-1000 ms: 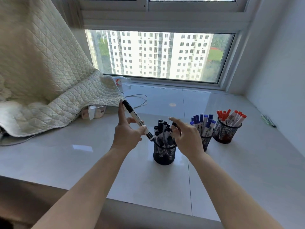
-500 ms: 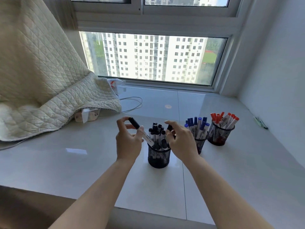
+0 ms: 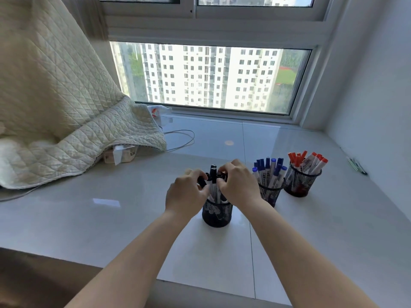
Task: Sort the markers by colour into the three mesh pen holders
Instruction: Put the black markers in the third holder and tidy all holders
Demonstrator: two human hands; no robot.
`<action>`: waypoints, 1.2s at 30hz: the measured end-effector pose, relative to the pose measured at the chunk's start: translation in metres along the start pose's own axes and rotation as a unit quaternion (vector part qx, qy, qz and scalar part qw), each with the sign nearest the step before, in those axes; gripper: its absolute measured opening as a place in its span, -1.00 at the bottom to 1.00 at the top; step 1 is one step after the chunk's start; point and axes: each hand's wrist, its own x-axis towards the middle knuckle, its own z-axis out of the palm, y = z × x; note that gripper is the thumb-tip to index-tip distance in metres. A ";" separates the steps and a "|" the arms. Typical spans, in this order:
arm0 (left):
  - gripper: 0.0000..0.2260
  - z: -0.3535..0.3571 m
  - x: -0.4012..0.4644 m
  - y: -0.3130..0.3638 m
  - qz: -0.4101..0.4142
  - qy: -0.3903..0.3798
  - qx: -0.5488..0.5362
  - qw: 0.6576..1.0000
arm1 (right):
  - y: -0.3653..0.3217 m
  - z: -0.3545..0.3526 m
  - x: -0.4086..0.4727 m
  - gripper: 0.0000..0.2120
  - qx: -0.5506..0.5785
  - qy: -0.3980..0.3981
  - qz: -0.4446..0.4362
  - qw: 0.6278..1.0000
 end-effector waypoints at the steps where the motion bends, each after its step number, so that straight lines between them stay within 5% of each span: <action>1: -0.90 0.001 0.000 0.001 0.002 -0.018 0.027 0.999 | -0.001 0.000 0.002 -0.75 -0.014 -0.009 0.005 1.000; 14: -0.73 0.009 0.012 0.006 -0.065 -0.070 0.084 0.992 | -0.009 -0.013 0.018 -0.77 -0.129 -0.129 0.008 0.983; 19: -0.70 0.005 0.021 0.009 -0.065 -0.083 0.108 0.989 | -0.007 -0.017 0.019 -0.77 -0.067 -0.140 0.035 0.987; 26: -0.78 0.008 0.025 0.008 -0.089 -0.073 0.032 0.993 | 0.008 -0.037 0.012 -0.79 0.201 0.004 0.080 0.976; 36: -0.86 -0.024 0.024 0.019 -0.018 0.049 -0.063 0.997 | 0.018 -0.063 -0.002 -0.89 0.327 0.229 0.096 0.912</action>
